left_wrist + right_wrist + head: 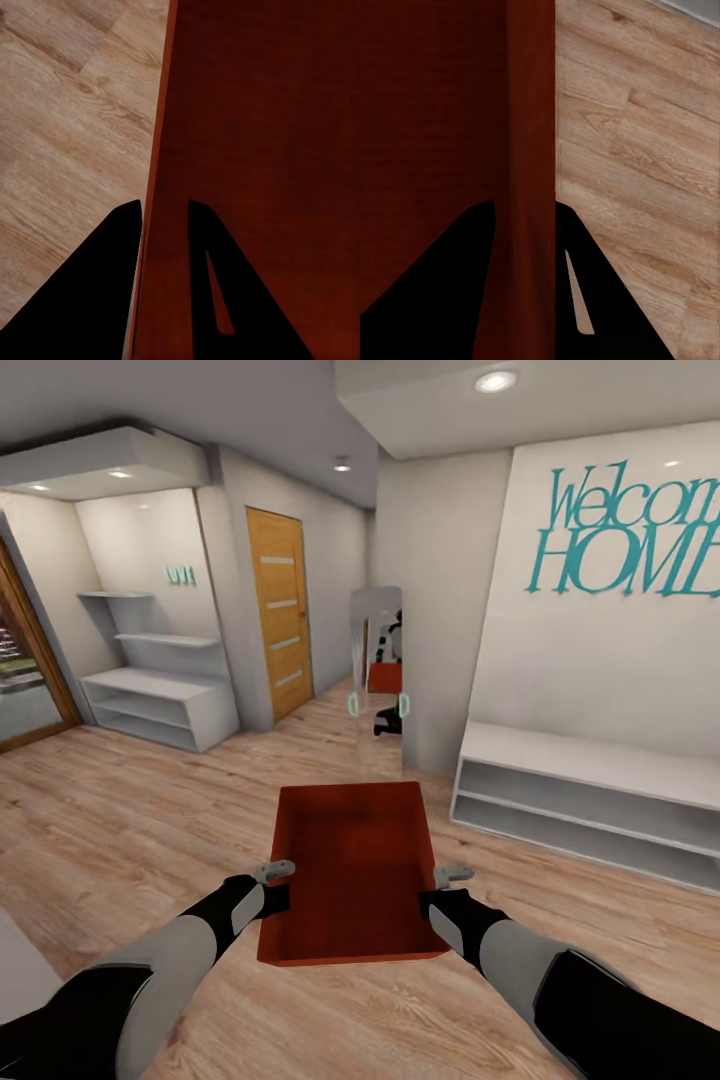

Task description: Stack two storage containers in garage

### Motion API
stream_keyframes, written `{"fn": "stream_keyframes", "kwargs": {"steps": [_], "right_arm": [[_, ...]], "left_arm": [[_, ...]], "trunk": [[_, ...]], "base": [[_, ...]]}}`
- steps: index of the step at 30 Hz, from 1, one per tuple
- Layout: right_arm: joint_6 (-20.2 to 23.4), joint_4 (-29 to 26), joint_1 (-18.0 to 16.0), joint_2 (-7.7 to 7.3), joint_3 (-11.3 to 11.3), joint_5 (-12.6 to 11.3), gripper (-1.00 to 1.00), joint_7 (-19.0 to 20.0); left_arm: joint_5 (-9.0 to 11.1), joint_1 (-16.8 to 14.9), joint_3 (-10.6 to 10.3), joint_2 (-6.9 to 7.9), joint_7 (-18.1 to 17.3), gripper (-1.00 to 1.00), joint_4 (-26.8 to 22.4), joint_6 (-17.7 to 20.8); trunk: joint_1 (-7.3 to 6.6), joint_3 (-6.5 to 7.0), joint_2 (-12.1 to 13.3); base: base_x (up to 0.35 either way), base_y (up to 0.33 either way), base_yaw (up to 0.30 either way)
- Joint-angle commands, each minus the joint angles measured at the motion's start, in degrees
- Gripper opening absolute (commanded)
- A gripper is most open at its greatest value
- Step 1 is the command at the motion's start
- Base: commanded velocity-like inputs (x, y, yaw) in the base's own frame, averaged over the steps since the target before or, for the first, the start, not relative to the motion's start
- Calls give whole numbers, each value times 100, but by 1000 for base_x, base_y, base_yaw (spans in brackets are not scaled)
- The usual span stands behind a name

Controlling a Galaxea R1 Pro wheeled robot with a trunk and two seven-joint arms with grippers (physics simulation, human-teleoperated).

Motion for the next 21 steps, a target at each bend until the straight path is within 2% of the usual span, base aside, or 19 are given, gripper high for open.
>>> {"fn": "stream_keyframes", "kwargs": {"steps": [1,11,21], "right_arm": [[37,-45,-4,4,81,-54,-100,-20],[37,-45,-4,4,81,-54,-100,-20],[37,-45,-4,-2,81,-54,-100,-20]], "left_arm": [[-90,-4,102,-4,57,-100,-13,37],[-90,-4,102,-4,57,-100,-13,37],[-90,-4,102,-4,57,-100,-13,37]], "trunk": [[7,-13,-13],[7,-13,-13],[7,-13,-13]], "base": [[323,0,266],[323,0,254],[323,0,19]]}}
